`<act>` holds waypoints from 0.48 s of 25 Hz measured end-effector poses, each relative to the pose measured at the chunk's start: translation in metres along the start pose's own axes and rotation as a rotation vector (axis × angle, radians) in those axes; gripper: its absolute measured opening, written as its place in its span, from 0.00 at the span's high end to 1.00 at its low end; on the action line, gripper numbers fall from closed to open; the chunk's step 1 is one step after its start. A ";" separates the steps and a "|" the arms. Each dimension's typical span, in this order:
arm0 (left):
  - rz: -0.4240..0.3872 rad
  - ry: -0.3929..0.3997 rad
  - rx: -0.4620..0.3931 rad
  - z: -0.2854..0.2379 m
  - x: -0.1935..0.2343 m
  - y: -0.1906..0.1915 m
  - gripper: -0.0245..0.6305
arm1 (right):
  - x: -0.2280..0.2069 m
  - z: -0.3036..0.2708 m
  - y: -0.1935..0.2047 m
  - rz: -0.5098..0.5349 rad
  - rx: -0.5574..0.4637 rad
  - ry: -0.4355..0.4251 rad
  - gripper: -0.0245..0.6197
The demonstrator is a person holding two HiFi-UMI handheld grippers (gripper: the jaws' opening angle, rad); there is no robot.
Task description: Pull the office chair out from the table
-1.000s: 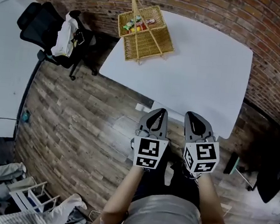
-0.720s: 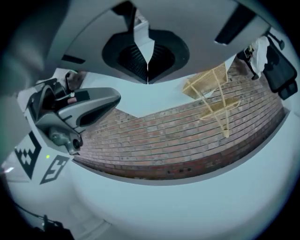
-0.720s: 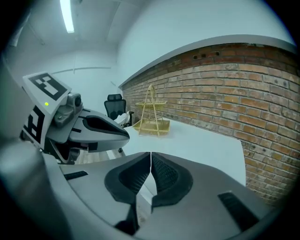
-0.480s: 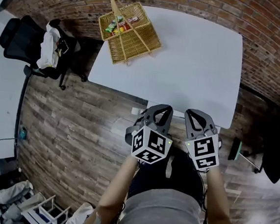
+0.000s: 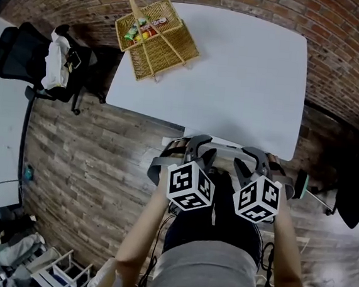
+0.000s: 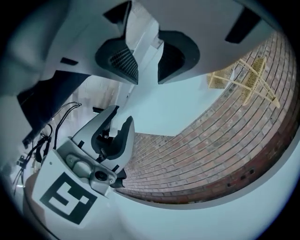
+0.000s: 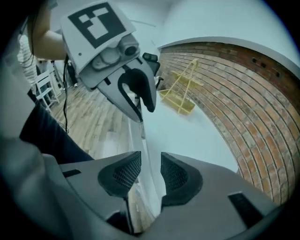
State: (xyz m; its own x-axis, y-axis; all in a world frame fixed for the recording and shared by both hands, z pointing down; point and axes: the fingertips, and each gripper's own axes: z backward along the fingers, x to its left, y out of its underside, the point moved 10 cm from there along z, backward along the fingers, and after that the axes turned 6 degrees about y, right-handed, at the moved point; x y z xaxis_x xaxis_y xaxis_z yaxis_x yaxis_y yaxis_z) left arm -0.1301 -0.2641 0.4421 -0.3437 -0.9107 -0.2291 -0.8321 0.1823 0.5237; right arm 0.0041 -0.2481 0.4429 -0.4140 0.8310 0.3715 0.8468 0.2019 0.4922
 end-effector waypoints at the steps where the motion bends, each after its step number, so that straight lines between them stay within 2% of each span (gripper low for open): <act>1: -0.020 0.007 0.016 -0.002 -0.001 -0.001 0.75 | 0.002 -0.002 0.001 0.035 0.023 -0.015 0.75; 3: -0.063 0.039 0.063 -0.006 -0.004 0.001 0.73 | 0.007 -0.006 0.002 0.099 0.067 -0.045 0.74; 6: -0.119 0.098 0.148 -0.014 -0.009 0.005 0.68 | 0.010 -0.013 -0.001 0.153 0.095 -0.081 0.68; 9: -0.192 0.088 0.223 -0.025 -0.011 0.010 0.68 | 0.011 -0.020 -0.002 0.189 0.120 -0.115 0.65; 12: -0.238 0.100 0.258 -0.034 -0.013 0.016 0.68 | 0.013 -0.030 -0.001 0.226 0.161 -0.147 0.65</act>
State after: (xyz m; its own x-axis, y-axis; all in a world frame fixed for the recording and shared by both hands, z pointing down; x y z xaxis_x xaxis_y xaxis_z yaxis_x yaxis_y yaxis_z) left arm -0.1242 -0.2620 0.4817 -0.0937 -0.9683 -0.2316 -0.9705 0.0369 0.2382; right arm -0.0116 -0.2531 0.4707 -0.1668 0.9278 0.3336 0.9586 0.0734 0.2751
